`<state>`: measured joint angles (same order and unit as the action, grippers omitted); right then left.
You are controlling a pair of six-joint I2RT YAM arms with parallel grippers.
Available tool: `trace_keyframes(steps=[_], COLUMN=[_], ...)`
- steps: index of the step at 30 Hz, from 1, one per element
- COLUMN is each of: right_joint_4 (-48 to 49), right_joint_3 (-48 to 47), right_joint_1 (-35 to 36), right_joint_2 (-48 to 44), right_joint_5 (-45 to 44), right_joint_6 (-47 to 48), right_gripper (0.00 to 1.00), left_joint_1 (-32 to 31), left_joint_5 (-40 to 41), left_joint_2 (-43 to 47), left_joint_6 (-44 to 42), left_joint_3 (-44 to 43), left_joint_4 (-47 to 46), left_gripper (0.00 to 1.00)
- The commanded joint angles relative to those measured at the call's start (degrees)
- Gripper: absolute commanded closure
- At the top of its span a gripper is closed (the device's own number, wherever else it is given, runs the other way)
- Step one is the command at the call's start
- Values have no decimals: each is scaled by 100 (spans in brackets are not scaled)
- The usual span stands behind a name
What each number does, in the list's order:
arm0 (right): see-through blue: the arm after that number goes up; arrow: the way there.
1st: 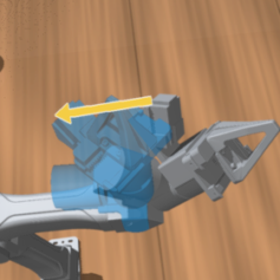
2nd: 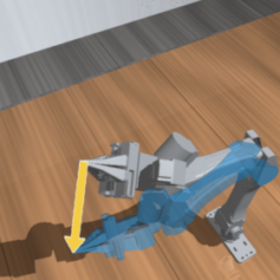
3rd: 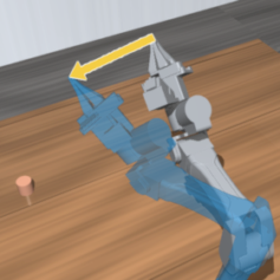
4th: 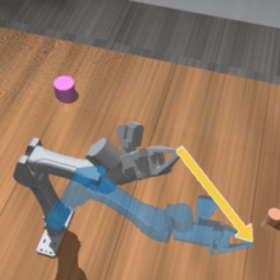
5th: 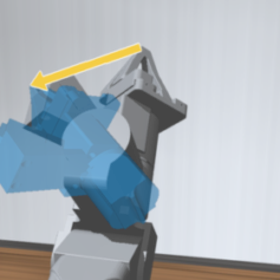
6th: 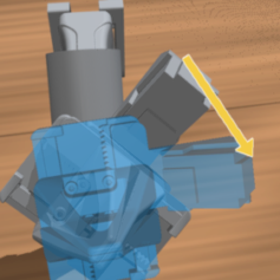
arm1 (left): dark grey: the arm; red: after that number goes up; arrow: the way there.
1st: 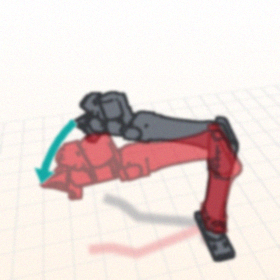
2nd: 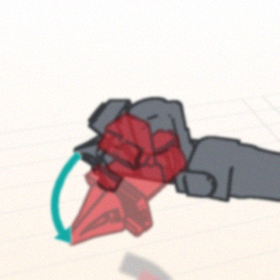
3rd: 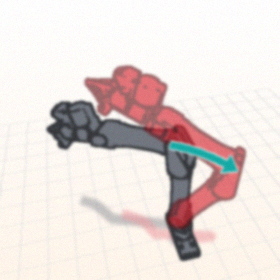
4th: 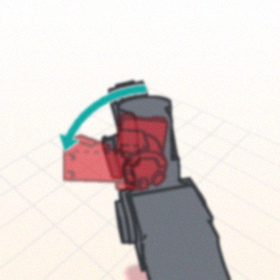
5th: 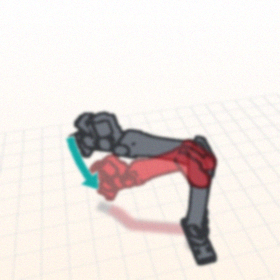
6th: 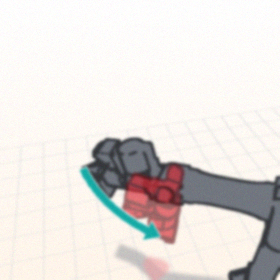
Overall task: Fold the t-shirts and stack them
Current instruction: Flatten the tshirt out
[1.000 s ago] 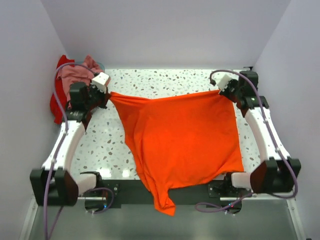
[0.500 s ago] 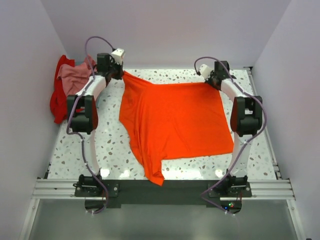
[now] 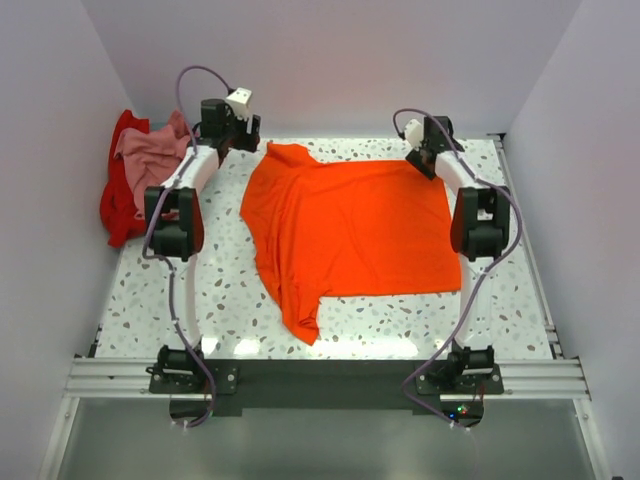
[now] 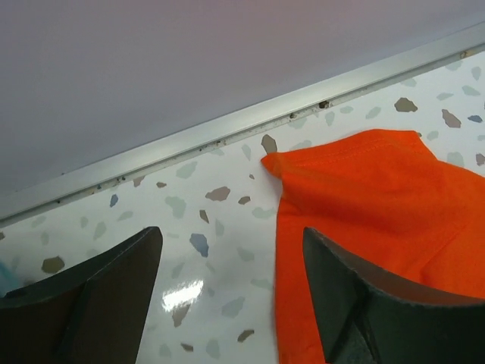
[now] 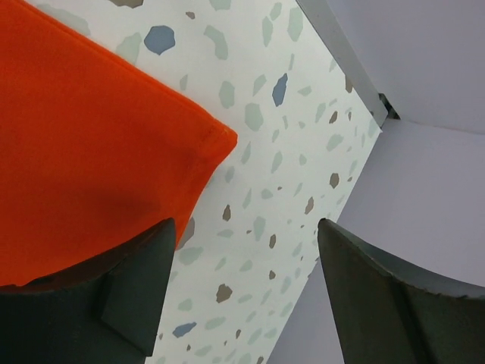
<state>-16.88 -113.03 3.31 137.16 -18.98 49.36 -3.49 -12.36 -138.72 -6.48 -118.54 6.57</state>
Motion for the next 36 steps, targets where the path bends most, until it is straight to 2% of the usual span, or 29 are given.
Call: trace_keyframes(steps=[1, 6, 8, 9, 10, 11, 14, 18, 21, 24, 29, 36], right_joint_4=[-691, -2975, -4000, -4346, -4619, -5014, -5359, -5255, -5080, -4825, -4280, -3858], right_joint_3=[-228, -44, 96, 141, 237, 516, 1236, 2091, 2566, 2961, 3655, 4105], right_joint_1=[-67, -76, -76, -76, -76, -76, -85, -76, -76, -67, -67, -76], right_joint_2=[-944, -1735, -1921, -2061, -2140, -2237, -2667, -3055, -3073, -2976, -2862, -2853], right_joint_5=[86, 1176, 1808, 1915, 2168, 2484, 2759, 2698, 2637, 2462, 2048, 1582], right_joint_6=[-575, -849, -946, -903, -972, -955, -885, -876, -893, -902, -850, -806], right_gripper=[21, 21, 19, 11, 11, 11, 21, 39, 48, 53, 57, 66], left_joint_1=[120, 120, 129, 120, 111, 111, 15, -248, -521, -679, -750, -794], left_joint_5=[-125, -1265, -1627, -1925, -2015, -2068, -2087, -1999, -1727, -1481, -1208, 47], left_joint_2=[1213, 2444, 2856, 2981, 3112, 3401, 3754, 3975, 4010, 3949, 3720, 3755], left_joint_6=[33, -810, -1239, -1389, -1530, -1645, -2048, -2375, -2472, -2446, -2367, -2533], left_joint_3=[427, 1771, 2375, 2606, 2826, 3350, 3985, 4611, 4989, 5183, 5279, 5578], left_joint_4=[-79, 1626, 2458, 2689, 2883, 2998, 3481, 3694, 3554, 3299, 3027, 3078], left_gripper=[21, 27, 32, 34, 37, 38, 42, 48, 49, 50, 53, 68])
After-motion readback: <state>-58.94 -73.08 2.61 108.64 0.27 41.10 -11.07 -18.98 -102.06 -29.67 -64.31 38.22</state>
